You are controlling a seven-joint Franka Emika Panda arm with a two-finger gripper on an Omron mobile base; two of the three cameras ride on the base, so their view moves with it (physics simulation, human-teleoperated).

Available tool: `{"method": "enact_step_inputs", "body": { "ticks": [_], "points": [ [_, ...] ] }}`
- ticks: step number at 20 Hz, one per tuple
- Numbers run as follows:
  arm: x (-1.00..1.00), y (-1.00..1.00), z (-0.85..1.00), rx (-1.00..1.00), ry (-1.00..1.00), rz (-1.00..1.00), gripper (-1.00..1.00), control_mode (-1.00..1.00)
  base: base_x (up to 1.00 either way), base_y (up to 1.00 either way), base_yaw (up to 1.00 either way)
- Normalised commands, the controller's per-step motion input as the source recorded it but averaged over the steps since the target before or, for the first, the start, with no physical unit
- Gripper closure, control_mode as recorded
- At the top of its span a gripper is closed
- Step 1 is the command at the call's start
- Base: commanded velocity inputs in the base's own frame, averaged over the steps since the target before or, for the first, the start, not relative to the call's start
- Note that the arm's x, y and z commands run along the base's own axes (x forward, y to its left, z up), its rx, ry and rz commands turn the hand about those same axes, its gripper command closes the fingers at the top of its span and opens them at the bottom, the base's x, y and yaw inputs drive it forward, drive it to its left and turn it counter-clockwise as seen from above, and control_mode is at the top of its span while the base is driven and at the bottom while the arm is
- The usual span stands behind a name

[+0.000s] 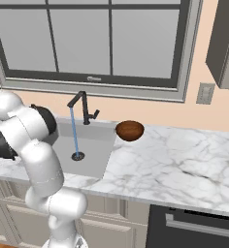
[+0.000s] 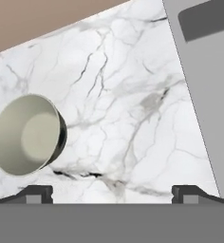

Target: Rinse each bowl for a few seconds and place them down in the sink or on the counter.

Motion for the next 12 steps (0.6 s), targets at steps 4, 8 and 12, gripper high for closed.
{"method": "enact_step_inputs", "body": {
  "ticks": [4,8,12],
  "points": [
    [0.00,0.54,-0.23,0.01,0.00,0.03,-1.00,-1.00,0.00,0.00,0.00],
    [0.00,0.33,-0.30,0.03,0.00,0.02,-1.00,-1.00,0.00,0.00,0.00],
    [0.01,0.21,-0.30,0.03,0.00,0.00,-1.00,-1.00,0.00,0.00,0.00]
  ]
}}
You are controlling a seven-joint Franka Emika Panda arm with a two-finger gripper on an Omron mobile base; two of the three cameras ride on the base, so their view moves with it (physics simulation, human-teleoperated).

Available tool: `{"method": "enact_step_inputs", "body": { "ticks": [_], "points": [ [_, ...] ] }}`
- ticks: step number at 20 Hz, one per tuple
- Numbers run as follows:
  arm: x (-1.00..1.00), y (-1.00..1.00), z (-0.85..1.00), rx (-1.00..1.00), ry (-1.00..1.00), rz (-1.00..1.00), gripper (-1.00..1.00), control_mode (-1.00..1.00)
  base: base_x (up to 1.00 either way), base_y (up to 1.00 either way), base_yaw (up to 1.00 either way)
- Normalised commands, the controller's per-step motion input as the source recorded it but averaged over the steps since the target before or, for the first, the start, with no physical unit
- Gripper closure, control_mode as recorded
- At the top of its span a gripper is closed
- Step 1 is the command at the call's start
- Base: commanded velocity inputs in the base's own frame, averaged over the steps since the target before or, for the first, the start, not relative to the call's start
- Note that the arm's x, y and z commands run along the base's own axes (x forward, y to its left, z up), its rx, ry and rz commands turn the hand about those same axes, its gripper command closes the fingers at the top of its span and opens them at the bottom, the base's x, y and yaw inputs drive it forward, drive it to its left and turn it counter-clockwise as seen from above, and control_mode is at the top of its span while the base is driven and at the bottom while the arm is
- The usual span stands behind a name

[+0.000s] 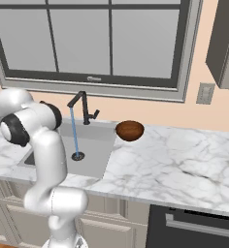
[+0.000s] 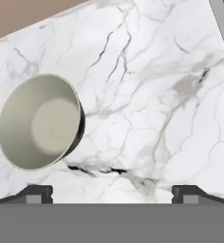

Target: Rinse each bowl for a few seconds and place them down in the sink or on the counter.

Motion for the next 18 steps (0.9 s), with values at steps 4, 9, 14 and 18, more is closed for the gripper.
{"method": "enact_step_inputs", "body": {
  "ticks": [4,9,14,18],
  "points": [
    [0.10,0.19,-0.16,0.01,0.00,0.00,-1.00,-1.00,0.00,0.00,0.00],
    [0.10,0.12,-0.08,0.00,-0.02,0.00,-1.00,-1.00,0.00,0.00,0.00],
    [0.08,0.07,-0.18,0.00,-0.01,-0.04,-1.00,-1.00,0.00,0.00,0.00],
    [0.05,0.04,-0.23,0.00,0.00,-0.05,-1.00,-1.00,0.00,0.00,0.00]
  ]
}}
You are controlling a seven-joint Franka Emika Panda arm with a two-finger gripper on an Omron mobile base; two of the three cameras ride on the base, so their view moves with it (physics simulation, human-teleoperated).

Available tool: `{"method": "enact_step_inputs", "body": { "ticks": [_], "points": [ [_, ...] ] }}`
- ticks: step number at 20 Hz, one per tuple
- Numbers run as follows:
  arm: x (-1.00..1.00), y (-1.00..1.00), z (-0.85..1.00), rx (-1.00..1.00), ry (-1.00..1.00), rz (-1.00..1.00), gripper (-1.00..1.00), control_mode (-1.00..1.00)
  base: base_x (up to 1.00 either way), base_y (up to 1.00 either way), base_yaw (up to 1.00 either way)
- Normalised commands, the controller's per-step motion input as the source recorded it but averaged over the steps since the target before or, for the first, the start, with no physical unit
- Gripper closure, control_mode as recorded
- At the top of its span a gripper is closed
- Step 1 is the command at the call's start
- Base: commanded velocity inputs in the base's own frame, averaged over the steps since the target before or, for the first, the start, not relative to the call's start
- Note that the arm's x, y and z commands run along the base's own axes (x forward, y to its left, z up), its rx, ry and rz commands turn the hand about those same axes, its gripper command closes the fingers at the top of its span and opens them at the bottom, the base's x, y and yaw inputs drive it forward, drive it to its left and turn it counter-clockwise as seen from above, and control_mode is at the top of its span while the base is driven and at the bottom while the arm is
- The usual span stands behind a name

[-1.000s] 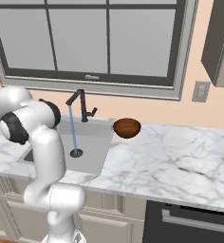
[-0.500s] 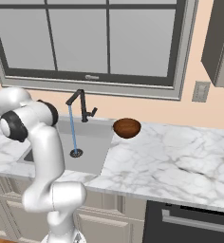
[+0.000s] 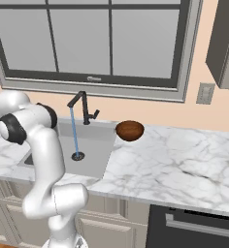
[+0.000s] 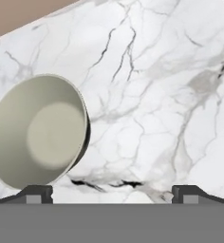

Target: Rinse each bowl for a few seconds and place them down in the sink or on the counter.

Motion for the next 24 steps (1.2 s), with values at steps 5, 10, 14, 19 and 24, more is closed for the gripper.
{"method": "enact_step_inputs", "body": {
  "ticks": [5,10,14,19,24],
  "points": [
    [0.15,0.07,-0.15,0.03,0.00,-0.05,-1.00,-1.00,0.00,0.00,0.00],
    [0.18,0.09,-0.19,0.05,0.00,-0.06,-1.00,-1.00,0.00,0.00,0.00],
    [0.17,0.12,-0.23,0.06,0.00,-0.06,-1.00,-1.00,0.00,0.00,0.00],
    [0.14,0.16,-0.19,0.04,0.00,-0.05,-1.00,-1.00,0.00,0.00,0.00],
    [0.18,0.24,-0.06,0.01,0.00,-0.05,-1.00,-1.00,0.00,0.00,0.00]
  ]
}}
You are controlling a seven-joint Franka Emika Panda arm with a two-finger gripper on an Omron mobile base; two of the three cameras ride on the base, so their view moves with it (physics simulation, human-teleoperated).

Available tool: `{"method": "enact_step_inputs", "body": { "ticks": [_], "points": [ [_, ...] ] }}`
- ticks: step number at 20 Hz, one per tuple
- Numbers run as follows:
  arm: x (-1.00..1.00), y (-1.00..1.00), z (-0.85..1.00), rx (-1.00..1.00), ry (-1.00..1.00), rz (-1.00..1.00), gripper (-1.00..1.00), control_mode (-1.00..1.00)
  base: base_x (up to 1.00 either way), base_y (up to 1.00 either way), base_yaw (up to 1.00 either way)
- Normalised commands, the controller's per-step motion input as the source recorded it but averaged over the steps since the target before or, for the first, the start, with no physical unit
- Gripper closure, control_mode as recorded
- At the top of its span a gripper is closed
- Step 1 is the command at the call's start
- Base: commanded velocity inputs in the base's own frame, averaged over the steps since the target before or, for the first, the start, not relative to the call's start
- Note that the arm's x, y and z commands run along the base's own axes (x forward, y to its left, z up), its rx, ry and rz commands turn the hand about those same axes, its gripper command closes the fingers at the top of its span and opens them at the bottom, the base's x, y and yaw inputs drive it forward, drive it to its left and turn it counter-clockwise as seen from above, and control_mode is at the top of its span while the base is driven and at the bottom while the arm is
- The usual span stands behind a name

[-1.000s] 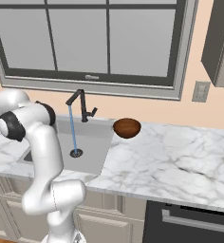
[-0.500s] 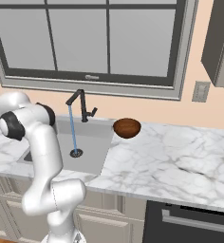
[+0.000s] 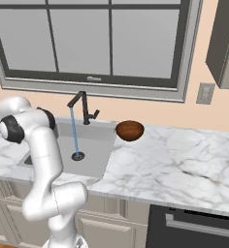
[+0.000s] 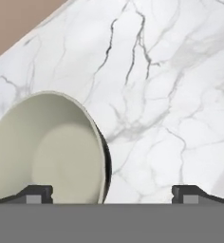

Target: Rinse each bowl for a few seconds and place them down in the sink or on the counter.

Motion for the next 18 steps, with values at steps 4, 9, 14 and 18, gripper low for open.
{"method": "enact_step_inputs", "body": {
  "ticks": [4,9,14,18],
  "points": [
    [0.21,0.24,-0.02,0.01,0.02,-0.05,-1.00,-1.00,0.00,0.00,0.00],
    [0.21,0.20,-0.06,0.01,0.03,-0.05,-1.00,-1.00,0.00,0.00,0.00],
    [0.07,0.12,-0.19,0.01,0.05,-0.05,1.00,-1.00,0.00,0.00,0.00],
    [0.00,0.02,-0.23,0.00,0.05,-0.04,1.00,-1.00,0.00,0.00,0.00]
  ]
}}
